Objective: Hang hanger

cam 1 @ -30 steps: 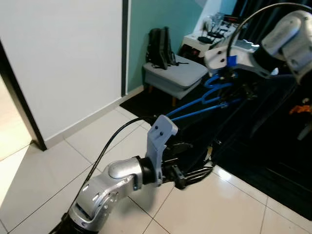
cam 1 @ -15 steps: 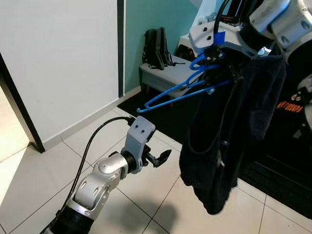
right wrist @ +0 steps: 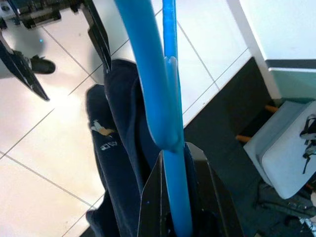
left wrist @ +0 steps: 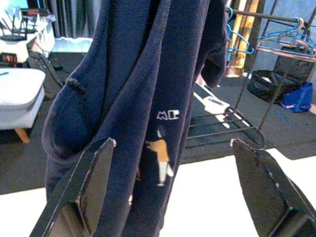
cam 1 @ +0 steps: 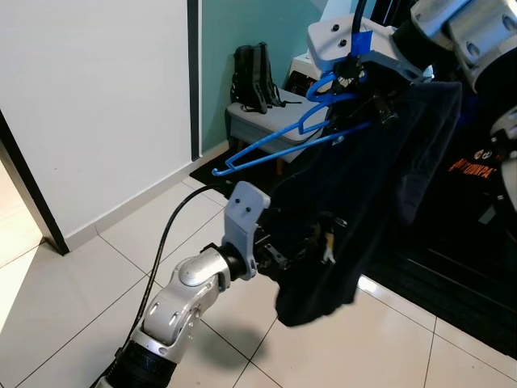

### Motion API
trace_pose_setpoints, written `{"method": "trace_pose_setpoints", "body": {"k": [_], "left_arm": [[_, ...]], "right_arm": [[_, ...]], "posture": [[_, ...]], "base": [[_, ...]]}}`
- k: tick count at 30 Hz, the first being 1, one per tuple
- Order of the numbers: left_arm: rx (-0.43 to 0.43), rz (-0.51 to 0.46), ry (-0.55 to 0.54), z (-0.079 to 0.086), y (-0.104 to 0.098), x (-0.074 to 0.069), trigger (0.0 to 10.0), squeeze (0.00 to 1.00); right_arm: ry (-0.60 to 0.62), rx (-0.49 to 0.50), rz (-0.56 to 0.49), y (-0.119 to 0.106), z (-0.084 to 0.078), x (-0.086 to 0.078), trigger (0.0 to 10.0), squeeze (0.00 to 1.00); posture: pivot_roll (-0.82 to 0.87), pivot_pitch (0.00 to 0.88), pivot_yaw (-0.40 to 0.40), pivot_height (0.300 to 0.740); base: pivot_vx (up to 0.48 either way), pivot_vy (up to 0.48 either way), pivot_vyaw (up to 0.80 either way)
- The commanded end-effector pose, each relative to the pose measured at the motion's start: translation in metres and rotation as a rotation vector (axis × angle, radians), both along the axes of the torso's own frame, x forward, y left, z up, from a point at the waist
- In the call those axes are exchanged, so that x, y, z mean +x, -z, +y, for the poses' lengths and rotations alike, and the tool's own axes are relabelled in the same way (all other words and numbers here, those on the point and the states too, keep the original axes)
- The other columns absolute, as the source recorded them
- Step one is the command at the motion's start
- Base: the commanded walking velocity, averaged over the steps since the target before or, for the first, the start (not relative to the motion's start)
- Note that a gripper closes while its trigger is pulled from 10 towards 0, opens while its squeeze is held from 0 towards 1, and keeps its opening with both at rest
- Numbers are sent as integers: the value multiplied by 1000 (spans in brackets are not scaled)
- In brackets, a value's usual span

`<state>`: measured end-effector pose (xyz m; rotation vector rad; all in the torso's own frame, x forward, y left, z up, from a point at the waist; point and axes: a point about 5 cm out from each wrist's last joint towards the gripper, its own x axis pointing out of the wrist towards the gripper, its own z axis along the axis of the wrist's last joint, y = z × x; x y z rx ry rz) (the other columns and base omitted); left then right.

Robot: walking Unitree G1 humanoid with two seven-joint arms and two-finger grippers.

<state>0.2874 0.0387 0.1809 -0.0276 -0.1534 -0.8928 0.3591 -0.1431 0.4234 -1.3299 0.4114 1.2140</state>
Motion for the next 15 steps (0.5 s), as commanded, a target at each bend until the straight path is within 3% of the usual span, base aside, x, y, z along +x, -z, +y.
{"method": "trace_pose_setpoints", "body": {"k": [1,8,15], "left_arm": [[7,-10,-13,-3,0,2,10000,0],[0,-19,-102,-1,0,15,10000,0],[-2,-48,-114,1,-4,17,10000,0]], "right_arm": [[-24,15,-22,-10,3,-4,10000,0],[-42,31,-24,-12,7,-5,10000,0],[-46,34,-27,-13,7,-5,10000,0]], "posture": [[-93,0,-114,740],[-101,0,-115,740],[-100,0,-115,740]], "base": [[0,0,0],[0,0,0],[0,0,0]]}}
